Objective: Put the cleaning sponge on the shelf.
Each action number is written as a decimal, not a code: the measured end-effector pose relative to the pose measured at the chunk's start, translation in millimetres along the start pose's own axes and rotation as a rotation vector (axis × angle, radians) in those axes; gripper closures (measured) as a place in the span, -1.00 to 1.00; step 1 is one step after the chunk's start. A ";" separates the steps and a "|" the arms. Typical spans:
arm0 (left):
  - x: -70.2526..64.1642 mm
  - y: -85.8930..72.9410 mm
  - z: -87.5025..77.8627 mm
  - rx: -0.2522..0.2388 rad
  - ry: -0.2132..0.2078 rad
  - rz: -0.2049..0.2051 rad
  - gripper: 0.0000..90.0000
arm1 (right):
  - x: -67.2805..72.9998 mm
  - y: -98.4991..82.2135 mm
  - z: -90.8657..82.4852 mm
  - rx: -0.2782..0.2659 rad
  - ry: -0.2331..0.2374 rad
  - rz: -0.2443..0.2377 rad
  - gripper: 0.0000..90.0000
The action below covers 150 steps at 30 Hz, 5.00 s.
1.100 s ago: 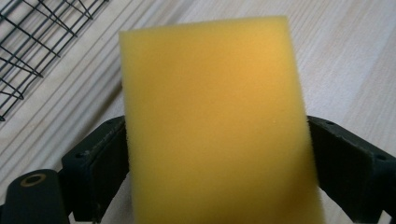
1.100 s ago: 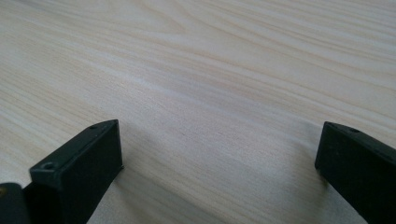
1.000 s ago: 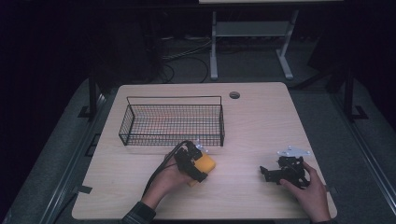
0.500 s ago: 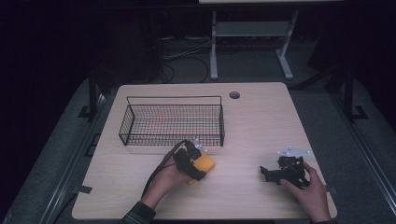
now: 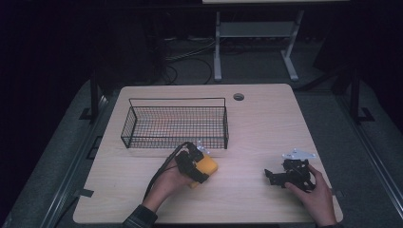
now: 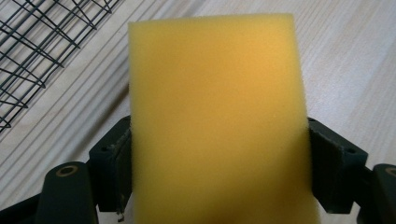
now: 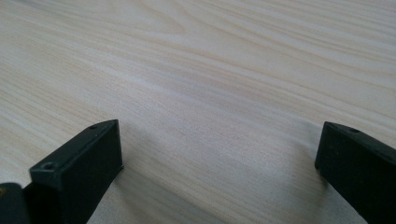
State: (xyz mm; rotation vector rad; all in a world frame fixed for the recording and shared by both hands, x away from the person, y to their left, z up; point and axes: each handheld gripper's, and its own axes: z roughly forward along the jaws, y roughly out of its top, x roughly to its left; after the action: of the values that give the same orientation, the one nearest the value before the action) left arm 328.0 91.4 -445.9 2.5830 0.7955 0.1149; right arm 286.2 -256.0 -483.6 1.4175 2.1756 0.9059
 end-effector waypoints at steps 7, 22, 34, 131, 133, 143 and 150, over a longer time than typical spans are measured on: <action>-0.6 0.4 -5.4 -0.011 -0.008 -0.007 -0.52 | 0.1 0.0 0.0 0.000 0.000 0.001 -1.00; 3.6 0.1 -25.8 -0.026 -0.025 -0.016 -0.51 | -0.1 0.0 0.0 0.000 0.000 -0.001 -1.00; 16.9 -6.6 -47.0 -0.042 -0.014 -0.046 -0.51 | -0.1 0.0 0.0 0.000 0.000 0.000 -1.00; 134.5 9.6 -118.5 -0.112 0.214 -0.209 -0.50 | 0.0 0.0 0.0 0.000 0.000 0.001 -1.00; 138.6 8.6 -118.4 -0.112 0.219 -0.221 -0.50 | 0.0 0.0 0.0 0.000 0.000 0.001 -1.00; 159.5 1.2 -121.5 -0.124 0.248 -0.269 -0.50 | 0.0 0.0 0.0 0.000 0.001 0.001 -1.00; 172.5 -4.7 -121.2 -0.116 0.264 -0.299 -0.50 | 0.0 0.0 0.0 0.000 0.001 0.001 -1.00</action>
State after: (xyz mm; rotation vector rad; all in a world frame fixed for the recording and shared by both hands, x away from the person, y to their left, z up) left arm 444.7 236.4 -346.6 2.3381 1.2222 0.4041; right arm 286.2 -256.1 -483.6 1.4179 2.1757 0.9072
